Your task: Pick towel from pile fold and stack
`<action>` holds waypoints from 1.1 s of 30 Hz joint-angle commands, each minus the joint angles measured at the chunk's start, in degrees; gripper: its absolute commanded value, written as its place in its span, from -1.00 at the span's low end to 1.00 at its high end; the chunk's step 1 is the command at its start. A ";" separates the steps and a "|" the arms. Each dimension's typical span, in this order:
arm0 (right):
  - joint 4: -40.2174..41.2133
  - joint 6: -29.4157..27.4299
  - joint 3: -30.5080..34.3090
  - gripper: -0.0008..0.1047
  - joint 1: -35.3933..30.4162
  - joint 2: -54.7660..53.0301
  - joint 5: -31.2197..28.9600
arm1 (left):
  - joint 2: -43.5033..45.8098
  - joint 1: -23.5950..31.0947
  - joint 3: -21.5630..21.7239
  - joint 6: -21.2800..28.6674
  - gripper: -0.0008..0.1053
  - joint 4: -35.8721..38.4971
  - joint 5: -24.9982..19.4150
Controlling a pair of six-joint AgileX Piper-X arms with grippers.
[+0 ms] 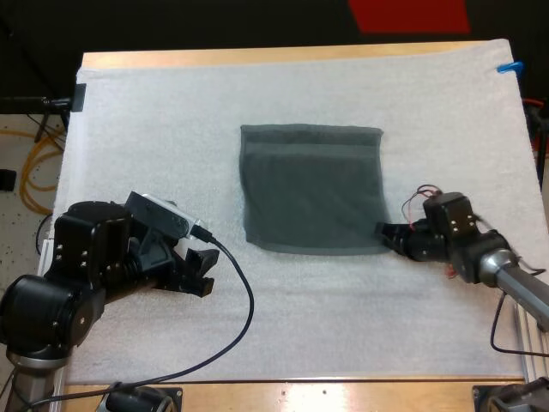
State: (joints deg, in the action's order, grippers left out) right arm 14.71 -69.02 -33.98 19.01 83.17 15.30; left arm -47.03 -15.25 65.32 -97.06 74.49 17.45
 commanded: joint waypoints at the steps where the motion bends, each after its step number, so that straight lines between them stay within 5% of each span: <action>1: 2.11 -2.89 -0.70 -0.98 -0.01 -1.70 -3.02 | 0.09 0.12 0.34 -0.59 0.19 -0.71 0.92; 8: 5.16 -6.04 -0.70 -0.98 -0.01 -5.05 -9.69 | -2.36 0.12 -3.58 -2.50 0.19 -7.49 13.25; 19: 7.00 -7.55 -0.70 -0.98 -0.01 -5.04 -9.68 | -13.16 0.12 -20.97 -13.57 0.19 -30.70 13.32; 33: 7.00 -7.97 -0.70 -0.98 -0.01 -5.04 -9.50 | -33.64 -3.62 -22.60 -15.73 0.19 -43.08 15.13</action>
State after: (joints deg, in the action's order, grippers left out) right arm 21.16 -76.34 -34.34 19.01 78.48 6.12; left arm -80.89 -18.61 42.68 -112.25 32.40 32.42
